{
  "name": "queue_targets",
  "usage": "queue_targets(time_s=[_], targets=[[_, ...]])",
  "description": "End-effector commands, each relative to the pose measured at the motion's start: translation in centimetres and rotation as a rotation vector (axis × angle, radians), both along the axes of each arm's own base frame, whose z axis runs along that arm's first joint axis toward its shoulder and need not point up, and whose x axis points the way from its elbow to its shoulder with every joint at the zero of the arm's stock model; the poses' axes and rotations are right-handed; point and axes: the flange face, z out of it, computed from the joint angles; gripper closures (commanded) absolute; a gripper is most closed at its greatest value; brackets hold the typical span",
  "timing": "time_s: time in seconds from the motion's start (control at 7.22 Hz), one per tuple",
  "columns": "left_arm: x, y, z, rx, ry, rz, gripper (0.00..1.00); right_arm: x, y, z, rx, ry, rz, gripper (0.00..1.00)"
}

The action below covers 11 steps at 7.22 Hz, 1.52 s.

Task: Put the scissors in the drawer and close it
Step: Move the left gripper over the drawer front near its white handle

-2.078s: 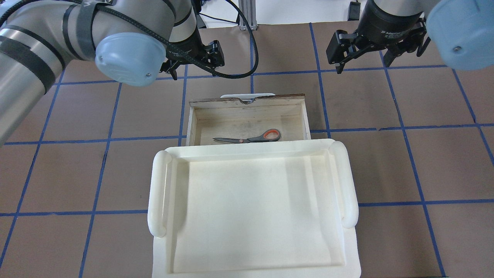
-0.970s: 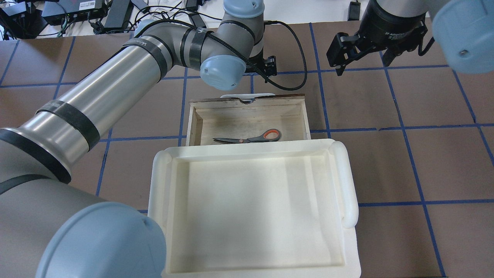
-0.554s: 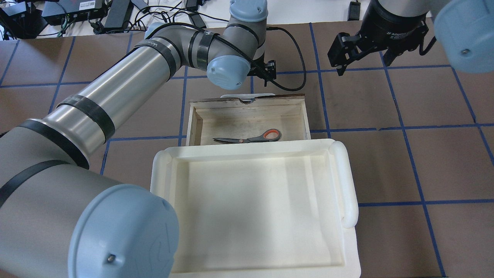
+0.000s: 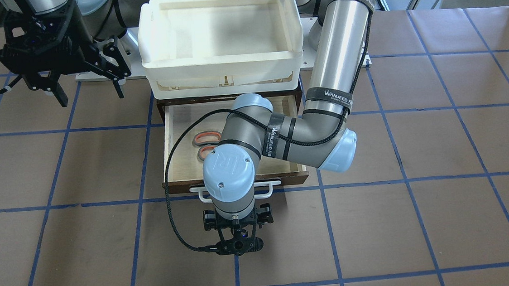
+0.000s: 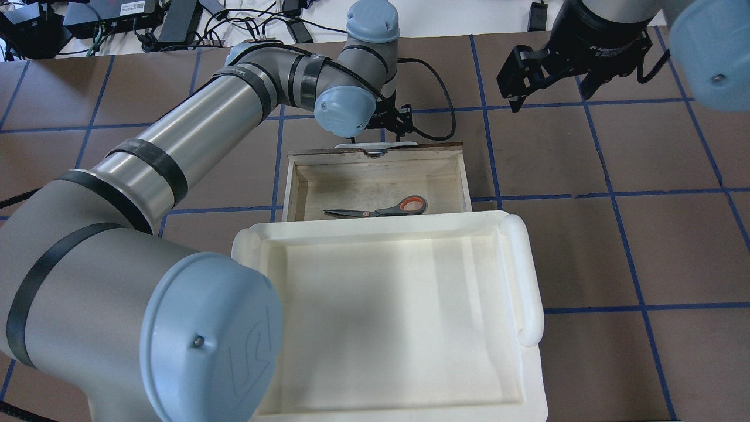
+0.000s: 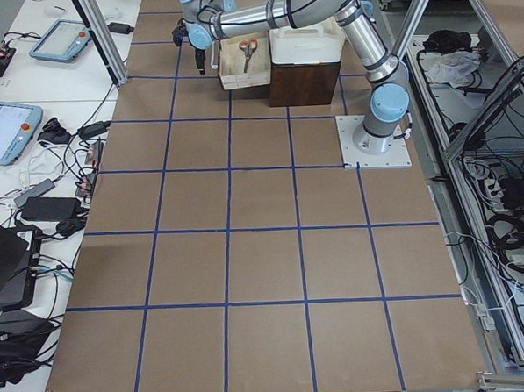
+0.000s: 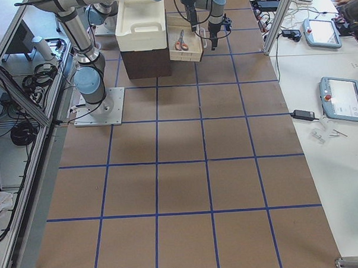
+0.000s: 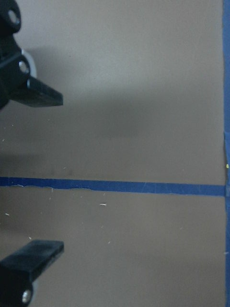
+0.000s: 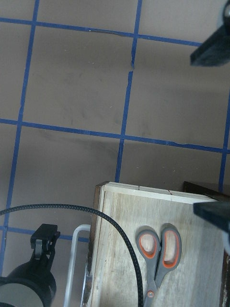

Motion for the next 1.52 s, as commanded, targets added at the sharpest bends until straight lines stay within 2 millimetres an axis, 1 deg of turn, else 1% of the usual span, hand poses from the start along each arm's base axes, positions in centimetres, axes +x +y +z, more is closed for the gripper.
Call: queue_targets(time_s=[0.0, 0.14, 0.42, 0.55, 0.83, 0.97, 1.39], targets=[[0.1, 0.5, -0.9, 0.058, -0.005, 0.018, 0.00, 0.0, 0.1, 0.0, 0.004, -0.001, 0.001, 0.00], [0.2, 0.9, -1.3, 0.096, -0.016, 0.020, 0.00, 0.0, 0.0, 0.0, 0.001, -0.002, 0.000, 0.00], [0.0, 1.2, -1.4, 0.123, 0.004, 0.036, 0.00, 0.1, 0.0, 0.0, -0.001, -0.003, 0.002, 0.00], [0.0, 1.3, -1.1, 0.136, 0.000, 0.049, 0.00, 0.1, 0.1, -0.1, 0.007, -0.003, 0.000, 0.00], [-0.1, 1.6, 0.9, 0.153, -0.004, 0.059, 0.00, 0.1, 0.1, 0.0, 0.004, -0.003, 0.002, 0.00], [-0.2, 1.9, 1.6, 0.157, -0.006, 0.059, 0.00, 0.2, 0.2, 0.0, 0.003, -0.003, 0.002, 0.00], [-0.6, 3.6, 3.6, 0.209, -0.009, 0.061, 0.00, 0.1, 0.2, 0.0, 0.004, -0.003, 0.002, 0.00]])
